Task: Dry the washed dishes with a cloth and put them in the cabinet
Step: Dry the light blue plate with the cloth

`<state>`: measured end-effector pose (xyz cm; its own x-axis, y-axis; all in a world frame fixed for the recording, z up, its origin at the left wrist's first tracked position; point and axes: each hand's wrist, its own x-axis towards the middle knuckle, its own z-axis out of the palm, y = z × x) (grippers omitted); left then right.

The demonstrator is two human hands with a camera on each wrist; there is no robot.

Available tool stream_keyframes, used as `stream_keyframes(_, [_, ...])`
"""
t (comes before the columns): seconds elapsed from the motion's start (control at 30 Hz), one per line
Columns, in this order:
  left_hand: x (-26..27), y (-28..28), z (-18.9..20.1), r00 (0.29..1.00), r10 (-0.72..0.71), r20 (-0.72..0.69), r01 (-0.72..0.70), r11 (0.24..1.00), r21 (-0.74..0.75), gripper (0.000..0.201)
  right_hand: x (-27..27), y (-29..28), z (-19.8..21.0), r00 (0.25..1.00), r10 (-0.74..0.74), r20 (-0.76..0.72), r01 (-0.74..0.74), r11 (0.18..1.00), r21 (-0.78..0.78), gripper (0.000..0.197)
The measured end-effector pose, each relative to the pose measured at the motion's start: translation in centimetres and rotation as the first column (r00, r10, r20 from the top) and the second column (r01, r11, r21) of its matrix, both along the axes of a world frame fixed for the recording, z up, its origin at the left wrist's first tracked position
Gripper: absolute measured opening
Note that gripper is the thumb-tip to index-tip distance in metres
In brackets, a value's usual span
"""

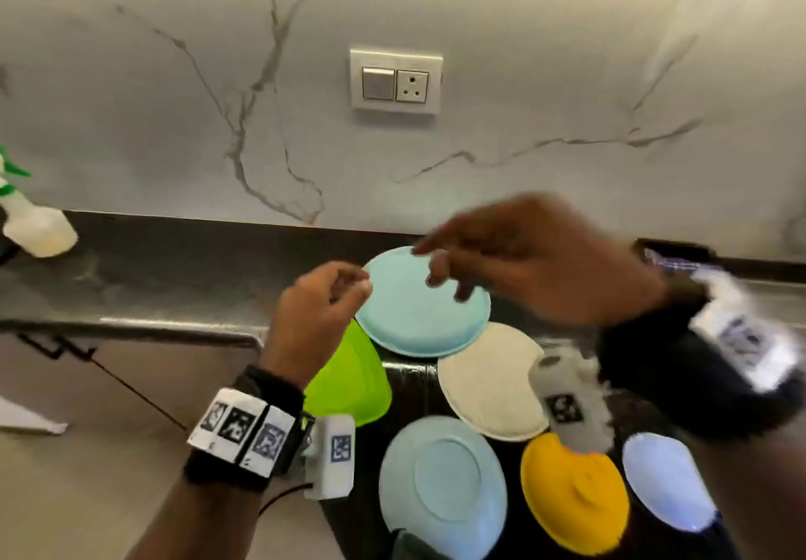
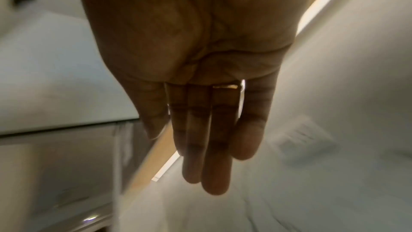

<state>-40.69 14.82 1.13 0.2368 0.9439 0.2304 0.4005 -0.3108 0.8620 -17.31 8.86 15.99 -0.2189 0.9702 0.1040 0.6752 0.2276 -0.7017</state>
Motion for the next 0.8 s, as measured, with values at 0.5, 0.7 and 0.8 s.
stream_keyframes(0.5, [8.2,9.0,-10.7,0.804,-0.163,-0.572,-0.043,0.943,-0.329,0.059,10.5,5.3,-24.2,0.697,-0.717,-0.008,0.568,0.559,-0.604,0.021])
stream_keyframes(0.7, [11.8,7.6,-12.7,0.746,-0.165,-0.645,-0.077,0.941,-0.33,0.065,12.4,8.6,-27.3,0.603,-0.793,-0.089,0.548,0.492,-0.677,0.017])
stream_keyframes(0.8, [12.4,7.4,-12.8,0.765,-0.129,-0.631,-0.106,0.941,-0.32,0.063,12.8,10.2,-28.4,0.558,-0.822,-0.112,0.534,0.459,-0.711,0.013])
